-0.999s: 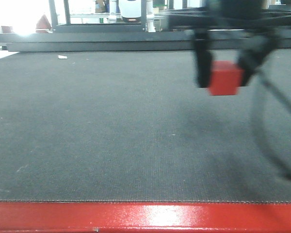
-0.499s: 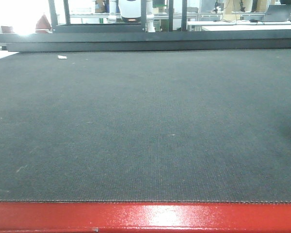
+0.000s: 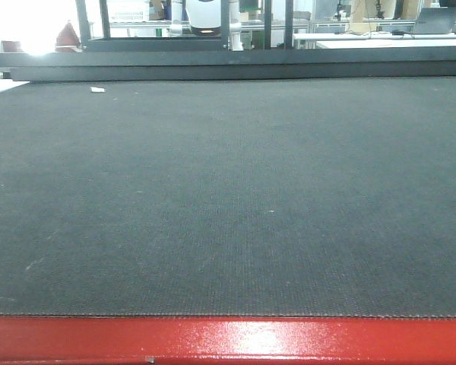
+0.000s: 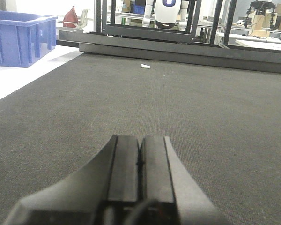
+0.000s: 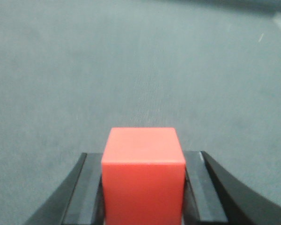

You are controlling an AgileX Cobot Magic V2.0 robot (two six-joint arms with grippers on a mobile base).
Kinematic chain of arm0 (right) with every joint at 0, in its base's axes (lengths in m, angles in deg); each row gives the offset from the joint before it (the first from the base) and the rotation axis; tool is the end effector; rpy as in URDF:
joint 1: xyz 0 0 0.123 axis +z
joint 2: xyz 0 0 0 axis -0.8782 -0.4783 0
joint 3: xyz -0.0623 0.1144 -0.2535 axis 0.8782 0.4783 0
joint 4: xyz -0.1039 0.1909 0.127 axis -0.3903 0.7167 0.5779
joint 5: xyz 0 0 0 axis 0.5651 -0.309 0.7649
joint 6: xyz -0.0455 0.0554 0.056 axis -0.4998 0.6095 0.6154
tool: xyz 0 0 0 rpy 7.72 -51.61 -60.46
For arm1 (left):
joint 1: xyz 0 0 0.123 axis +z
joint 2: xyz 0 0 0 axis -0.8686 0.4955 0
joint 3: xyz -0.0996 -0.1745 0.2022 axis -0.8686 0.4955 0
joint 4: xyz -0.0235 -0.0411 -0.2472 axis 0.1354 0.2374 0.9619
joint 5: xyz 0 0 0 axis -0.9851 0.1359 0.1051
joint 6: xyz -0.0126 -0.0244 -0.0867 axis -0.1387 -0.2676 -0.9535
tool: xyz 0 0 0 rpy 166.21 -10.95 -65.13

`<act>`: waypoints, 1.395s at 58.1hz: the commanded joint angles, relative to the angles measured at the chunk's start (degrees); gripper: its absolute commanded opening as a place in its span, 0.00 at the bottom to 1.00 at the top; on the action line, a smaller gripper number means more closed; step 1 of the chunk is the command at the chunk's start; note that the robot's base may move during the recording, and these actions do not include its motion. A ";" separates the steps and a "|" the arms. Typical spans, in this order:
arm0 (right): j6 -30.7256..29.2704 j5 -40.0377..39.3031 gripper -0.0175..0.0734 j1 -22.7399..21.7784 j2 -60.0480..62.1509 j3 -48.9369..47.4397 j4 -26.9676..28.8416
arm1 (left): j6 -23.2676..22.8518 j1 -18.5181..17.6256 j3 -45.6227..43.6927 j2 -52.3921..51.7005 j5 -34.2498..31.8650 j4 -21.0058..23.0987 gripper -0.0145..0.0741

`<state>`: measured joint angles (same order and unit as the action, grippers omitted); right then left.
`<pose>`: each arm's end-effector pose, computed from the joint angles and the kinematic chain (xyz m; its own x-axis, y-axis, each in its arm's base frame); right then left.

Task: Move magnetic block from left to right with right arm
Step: 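Raise the held red cube clear of the table with the right gripper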

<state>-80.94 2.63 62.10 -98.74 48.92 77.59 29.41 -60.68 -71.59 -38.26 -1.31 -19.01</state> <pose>0.1088 0.0039 0.2764 -0.2484 -0.0577 -0.9669 -0.0526 0.9976 -0.0460 0.0564 -0.0004 0.2022 0.0601 -0.0828 -0.9947 0.0122 0.9965 -0.0822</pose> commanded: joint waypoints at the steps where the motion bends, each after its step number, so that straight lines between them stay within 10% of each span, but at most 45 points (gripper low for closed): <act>1: -0.46 -7.45 0.39 -0.35 5.44 1.08 1.38 | -0.21 -0.38 0.40 -0.39 -5.18 0.39 0.03; 28: 6.32 -6.62 0.39 -0.40 25.11 6.10 -8.36 | -0.21 -0.38 0.40 -0.39 -5.18 0.39 0.03; 81: 6.32 -6.42 0.39 -0.40 25.43 6.24 -7.53 | -0.21 -0.38 0.40 -0.39 -5.18 0.39 0.03</act>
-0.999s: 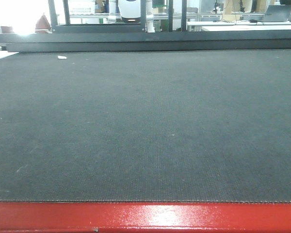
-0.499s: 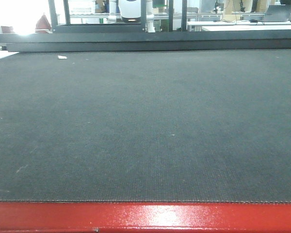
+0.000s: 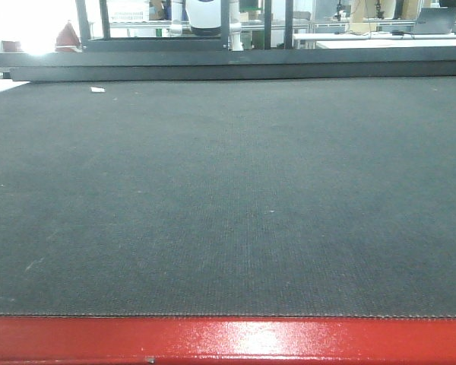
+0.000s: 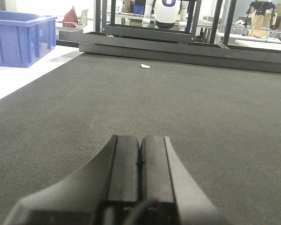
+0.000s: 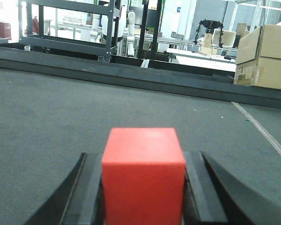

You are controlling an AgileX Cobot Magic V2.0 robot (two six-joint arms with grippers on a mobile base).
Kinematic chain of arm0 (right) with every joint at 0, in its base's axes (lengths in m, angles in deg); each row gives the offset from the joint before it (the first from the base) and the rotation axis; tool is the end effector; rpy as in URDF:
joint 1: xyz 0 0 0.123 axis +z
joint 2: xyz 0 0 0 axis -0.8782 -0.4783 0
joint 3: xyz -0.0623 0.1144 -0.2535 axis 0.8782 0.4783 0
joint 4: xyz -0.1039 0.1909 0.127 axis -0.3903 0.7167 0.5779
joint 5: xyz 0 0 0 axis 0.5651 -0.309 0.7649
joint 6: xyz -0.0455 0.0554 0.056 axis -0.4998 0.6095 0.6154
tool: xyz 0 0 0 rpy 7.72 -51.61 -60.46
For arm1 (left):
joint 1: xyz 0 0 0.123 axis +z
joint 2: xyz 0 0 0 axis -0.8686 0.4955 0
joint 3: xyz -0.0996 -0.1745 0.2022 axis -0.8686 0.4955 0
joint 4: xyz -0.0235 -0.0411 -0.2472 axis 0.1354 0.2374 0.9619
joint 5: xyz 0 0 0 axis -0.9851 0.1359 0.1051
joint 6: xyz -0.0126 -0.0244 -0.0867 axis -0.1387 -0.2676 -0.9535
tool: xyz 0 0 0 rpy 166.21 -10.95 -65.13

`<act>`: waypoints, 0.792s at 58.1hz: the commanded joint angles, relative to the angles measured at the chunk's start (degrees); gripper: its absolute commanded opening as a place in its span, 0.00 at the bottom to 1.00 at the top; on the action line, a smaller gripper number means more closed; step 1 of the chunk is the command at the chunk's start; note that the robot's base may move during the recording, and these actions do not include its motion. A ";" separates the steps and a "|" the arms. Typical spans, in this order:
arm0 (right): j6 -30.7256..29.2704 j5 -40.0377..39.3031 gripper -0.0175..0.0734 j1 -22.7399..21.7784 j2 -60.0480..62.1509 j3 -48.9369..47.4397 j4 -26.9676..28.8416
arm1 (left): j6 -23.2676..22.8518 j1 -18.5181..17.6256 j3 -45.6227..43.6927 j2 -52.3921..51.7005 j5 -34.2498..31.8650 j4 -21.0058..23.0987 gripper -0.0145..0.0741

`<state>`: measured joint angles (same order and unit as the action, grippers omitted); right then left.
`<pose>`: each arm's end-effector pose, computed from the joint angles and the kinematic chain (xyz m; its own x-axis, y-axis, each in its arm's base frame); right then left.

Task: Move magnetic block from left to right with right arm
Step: 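Raise the held red cube clear of the table with the right gripper, then drive the base to the other table holding the cube in the right gripper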

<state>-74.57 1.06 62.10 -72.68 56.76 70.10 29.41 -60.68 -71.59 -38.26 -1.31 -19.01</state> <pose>0.0460 0.0008 0.2672 0.0905 -0.0705 -0.9934 -0.0068 0.9974 -0.0715 0.0564 -0.0004 0.2022 0.0601 -0.0828 -0.9947 0.0122 0.9965 -0.0822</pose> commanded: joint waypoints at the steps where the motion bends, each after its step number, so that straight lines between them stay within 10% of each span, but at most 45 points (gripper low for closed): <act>1: -0.05 -4.85 0.39 -0.40 -0.64 -1.61 -0.04 | -0.21 -0.38 0.40 -0.39 -5.18 0.39 0.03; 46: -0.05 -4.85 0.39 -0.40 -0.64 -1.61 -0.04 | -0.21 -0.38 0.40 -0.39 -5.18 0.39 0.03</act>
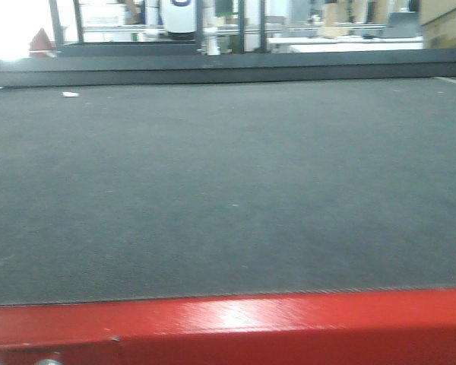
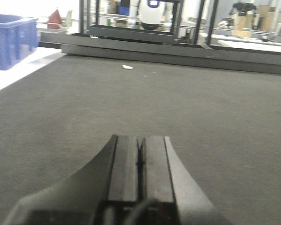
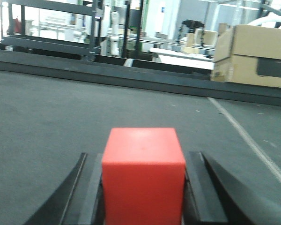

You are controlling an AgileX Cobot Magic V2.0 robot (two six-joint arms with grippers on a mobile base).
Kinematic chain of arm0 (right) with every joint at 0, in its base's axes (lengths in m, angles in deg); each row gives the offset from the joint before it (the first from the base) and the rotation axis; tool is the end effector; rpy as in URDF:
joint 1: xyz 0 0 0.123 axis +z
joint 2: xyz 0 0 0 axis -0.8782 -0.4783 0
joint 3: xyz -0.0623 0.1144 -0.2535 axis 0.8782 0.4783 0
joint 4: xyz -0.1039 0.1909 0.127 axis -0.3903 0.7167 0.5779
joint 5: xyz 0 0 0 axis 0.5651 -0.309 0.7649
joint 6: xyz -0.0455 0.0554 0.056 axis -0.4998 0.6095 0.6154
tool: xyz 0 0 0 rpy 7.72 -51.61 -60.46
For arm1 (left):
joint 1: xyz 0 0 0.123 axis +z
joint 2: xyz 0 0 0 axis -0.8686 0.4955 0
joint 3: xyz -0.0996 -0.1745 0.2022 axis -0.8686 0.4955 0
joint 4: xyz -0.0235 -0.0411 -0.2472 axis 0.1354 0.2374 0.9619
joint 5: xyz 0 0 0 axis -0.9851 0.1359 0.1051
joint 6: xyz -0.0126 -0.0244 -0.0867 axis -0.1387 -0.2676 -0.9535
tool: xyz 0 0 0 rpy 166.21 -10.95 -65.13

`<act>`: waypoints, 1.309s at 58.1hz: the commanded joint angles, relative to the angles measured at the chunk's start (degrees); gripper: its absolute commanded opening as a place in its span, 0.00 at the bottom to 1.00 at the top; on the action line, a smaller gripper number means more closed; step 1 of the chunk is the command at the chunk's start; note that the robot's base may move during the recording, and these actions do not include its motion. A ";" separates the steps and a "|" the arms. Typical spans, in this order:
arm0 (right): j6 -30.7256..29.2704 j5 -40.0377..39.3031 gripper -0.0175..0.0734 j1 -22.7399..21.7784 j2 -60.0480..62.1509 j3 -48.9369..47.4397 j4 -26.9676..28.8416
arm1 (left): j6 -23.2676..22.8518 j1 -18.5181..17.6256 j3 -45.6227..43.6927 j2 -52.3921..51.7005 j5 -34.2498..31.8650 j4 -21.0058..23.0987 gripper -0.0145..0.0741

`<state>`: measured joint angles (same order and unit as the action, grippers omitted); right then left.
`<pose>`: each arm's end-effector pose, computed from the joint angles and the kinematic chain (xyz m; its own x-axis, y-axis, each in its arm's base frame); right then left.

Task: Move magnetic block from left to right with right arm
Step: 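Drive the base to the other table holding the cube in the right gripper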

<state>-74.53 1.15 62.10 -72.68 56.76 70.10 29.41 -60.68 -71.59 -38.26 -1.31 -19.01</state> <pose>0.0460 0.0008 0.2670 0.0889 -0.0699 -0.9936 -0.0070 0.9975 -0.0708 0.0564 -0.0004 0.2022 0.0601 -0.0828 -0.9947 0.0122 0.9965 -0.0822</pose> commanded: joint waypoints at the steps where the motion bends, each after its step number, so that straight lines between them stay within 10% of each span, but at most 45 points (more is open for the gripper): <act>1: -0.09 -4.94 0.39 -0.40 -0.64 -1.61 -0.04 | -0.21 -0.38 0.40 -0.39 -5.18 0.39 0.03; 76: -0.09 -4.94 0.39 -0.40 -0.64 -1.61 -0.04 | -0.21 -0.38 0.40 -0.39 -5.18 0.39 0.03</act>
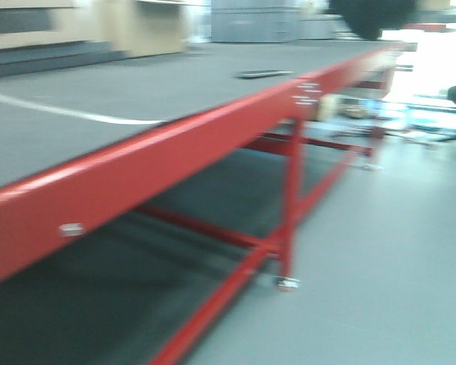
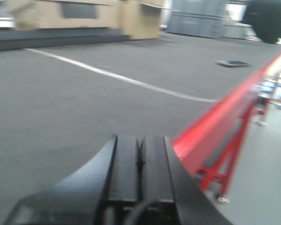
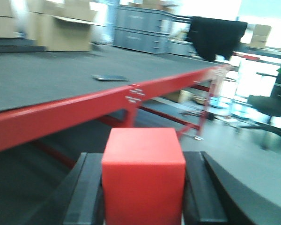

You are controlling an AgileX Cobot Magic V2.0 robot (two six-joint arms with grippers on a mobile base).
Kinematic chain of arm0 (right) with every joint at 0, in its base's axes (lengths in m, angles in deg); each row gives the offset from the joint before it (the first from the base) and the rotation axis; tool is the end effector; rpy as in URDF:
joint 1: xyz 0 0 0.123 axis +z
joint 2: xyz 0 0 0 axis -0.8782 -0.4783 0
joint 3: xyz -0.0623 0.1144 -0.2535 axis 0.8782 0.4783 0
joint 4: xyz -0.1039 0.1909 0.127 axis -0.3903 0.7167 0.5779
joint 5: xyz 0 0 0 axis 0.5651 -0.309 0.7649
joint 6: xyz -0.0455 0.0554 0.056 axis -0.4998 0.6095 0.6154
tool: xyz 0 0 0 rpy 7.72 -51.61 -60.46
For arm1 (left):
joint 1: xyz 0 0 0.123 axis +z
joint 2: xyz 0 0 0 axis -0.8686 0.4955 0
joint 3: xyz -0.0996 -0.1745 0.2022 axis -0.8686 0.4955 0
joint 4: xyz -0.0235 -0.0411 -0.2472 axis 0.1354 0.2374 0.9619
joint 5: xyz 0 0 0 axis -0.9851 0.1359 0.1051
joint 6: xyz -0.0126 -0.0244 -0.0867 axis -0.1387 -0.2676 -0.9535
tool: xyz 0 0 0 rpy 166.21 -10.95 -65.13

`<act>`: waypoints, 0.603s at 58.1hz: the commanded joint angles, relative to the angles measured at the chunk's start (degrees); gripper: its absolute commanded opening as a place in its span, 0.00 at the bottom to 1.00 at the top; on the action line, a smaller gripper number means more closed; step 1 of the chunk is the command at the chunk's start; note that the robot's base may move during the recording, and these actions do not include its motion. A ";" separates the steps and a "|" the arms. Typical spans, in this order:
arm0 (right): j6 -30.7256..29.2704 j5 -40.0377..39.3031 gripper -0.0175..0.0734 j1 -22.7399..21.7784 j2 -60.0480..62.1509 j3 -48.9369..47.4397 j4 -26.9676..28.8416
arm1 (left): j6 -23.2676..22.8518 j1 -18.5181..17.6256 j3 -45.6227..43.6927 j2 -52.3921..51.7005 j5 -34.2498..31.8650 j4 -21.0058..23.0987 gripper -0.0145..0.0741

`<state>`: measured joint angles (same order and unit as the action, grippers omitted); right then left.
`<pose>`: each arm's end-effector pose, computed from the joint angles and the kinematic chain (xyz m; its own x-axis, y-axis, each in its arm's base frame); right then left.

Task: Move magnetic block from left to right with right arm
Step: 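Drive the base to the other table holding the cube in the right gripper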

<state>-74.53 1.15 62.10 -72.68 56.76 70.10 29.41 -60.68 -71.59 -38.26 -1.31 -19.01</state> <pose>0.0460 0.0008 0.2670 0.0889 -0.0699 -0.9936 -0.0070 0.9975 -0.0708 0.0564 -0.0004 0.2022 0.0601 -0.0828 -0.9947 0.0122 0.9965 -0.0822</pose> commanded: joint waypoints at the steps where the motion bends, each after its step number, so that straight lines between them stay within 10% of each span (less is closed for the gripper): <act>1: -0.09 -4.94 0.39 -0.40 -0.64 -1.61 -0.04 | -0.21 -0.38 0.40 -0.39 -5.18 0.39 0.03; 35: -0.09 -4.94 0.39 -0.40 -0.64 -1.61 -0.04 | -0.21 -0.38 0.40 -0.39 -5.18 0.39 0.03</act>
<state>-74.53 1.15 62.10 -72.68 56.76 70.10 29.41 -60.68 -71.59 -38.26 -1.31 -19.01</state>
